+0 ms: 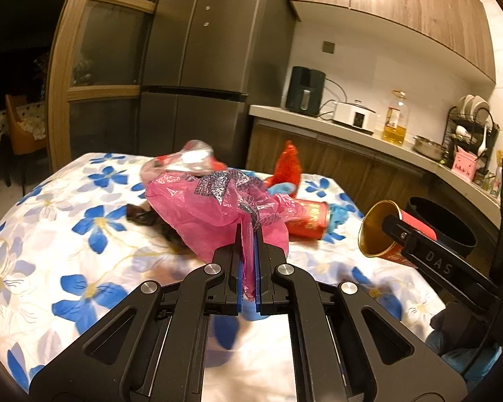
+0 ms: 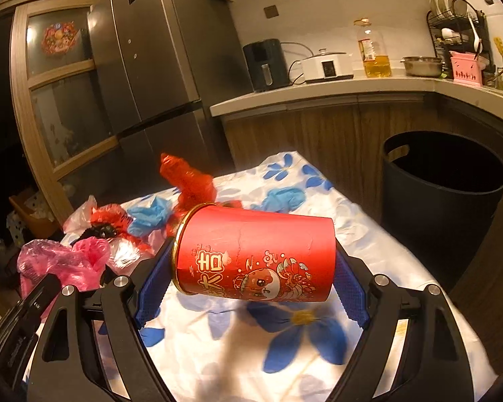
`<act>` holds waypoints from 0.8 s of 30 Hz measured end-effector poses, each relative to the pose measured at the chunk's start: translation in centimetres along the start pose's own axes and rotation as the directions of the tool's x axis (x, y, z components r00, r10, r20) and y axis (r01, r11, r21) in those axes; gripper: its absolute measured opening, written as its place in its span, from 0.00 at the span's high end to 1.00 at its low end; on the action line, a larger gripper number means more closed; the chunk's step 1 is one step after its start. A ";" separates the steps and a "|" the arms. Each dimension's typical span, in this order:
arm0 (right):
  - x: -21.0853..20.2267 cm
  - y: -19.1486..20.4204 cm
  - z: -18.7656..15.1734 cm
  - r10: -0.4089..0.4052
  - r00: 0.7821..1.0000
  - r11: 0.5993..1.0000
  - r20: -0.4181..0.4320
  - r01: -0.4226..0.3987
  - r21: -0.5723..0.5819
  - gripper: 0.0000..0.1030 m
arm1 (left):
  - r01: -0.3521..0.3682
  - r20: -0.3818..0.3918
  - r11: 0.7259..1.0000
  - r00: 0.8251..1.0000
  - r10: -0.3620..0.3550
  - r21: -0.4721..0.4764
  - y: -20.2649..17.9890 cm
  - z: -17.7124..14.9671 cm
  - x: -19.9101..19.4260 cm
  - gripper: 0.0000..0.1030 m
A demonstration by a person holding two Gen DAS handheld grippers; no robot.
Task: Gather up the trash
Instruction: 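Carry the magenta bag and red cup over the bin and release both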
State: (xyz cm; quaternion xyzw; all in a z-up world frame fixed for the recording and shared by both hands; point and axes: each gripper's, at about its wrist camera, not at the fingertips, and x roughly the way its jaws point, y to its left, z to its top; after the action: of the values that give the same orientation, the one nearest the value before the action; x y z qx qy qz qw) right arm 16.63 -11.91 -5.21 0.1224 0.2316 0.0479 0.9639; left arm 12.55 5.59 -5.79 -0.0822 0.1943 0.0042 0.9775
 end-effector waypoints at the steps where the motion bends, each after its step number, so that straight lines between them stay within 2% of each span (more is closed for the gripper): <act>1: -0.2 -0.4 0.2 -0.002 1.000 1.000 0.005 0.002 0.000 0.20 | 0.009 0.001 1.000 1.000 -0.009 0.006 -0.5 0.1 0.1 0.97; 13: -3.3 -5.4 1.9 -0.068 0.995 0.998 0.067 0.068 -0.005 0.20 | 0.113 0.006 0.989 0.993 -0.114 0.096 -7.3 0.9 1.4 0.96; 24: -5.3 -11.8 4.3 -0.172 0.974 0.985 0.150 0.170 0.022 0.20 | 0.240 0.023 0.952 0.968 -0.249 0.191 -16.3 2.3 3.7 0.96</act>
State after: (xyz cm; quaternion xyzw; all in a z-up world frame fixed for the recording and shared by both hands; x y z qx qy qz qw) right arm 14.28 -24.97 -2.25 0.1094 0.1675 -0.0457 0.9787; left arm 17.46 -10.17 -2.52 -0.0134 0.1592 -0.1333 0.9781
